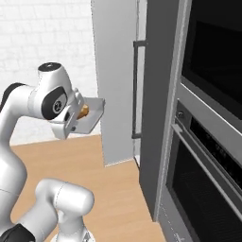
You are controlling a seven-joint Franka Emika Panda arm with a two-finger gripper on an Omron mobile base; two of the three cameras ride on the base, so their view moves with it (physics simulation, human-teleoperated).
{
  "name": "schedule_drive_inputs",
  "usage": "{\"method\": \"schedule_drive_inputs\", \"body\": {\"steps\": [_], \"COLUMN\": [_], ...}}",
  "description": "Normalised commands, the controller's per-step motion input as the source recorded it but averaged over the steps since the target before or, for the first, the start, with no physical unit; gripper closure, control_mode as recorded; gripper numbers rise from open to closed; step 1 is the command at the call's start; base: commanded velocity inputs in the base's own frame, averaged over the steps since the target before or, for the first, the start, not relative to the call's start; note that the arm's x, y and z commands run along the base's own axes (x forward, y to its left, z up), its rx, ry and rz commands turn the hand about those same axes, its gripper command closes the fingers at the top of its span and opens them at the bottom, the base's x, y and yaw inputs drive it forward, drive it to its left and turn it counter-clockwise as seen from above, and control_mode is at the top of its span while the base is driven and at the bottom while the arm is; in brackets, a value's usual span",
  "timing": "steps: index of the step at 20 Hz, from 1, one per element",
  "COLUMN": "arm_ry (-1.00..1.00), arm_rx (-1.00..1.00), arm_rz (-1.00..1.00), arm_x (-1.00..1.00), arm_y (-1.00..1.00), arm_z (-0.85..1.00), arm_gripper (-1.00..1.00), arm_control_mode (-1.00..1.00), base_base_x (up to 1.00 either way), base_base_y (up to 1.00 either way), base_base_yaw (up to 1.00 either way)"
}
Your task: Take the meat container that has the chicken drumstick and place it on the second highest rack of the freezer. Then take the vegetable container that has the tomato and mushroom and place it on the highest rack of the freezer.
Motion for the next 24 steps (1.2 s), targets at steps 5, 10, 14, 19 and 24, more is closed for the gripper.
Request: {"method": "schedule_drive_inputs", "body": {"steps": [5,10,14,19,24], "arm_ry": [0.0,0.0,0.0,0.0,0.0], "arm_rx": [0.0,0.0,0.0,0.0,0.0], "arm_rz": [0.0,0.0,0.0,0.0,0.0], "arm_x": [0.0,0.0,0.0,0.0,0.0], "arm_y": [0.0,0.0,0.0,0.0,0.0], "arm_z": [0.0,0.0,0.0,0.0,0.0], "arm_gripper": [1.0,1.0,1.0,1.0,1.0], "arm_control_mode": [1.0,1.0,1.0,1.0,1.0], "base_base_x": [0.65,0.64,0.6,0.62,0.58], "base_base_y": [0.63,0.54,0.42,0.35,0.27], "base_base_yaw": [-0.17,-0.2,-0.24,-0.26,-0.33]}}
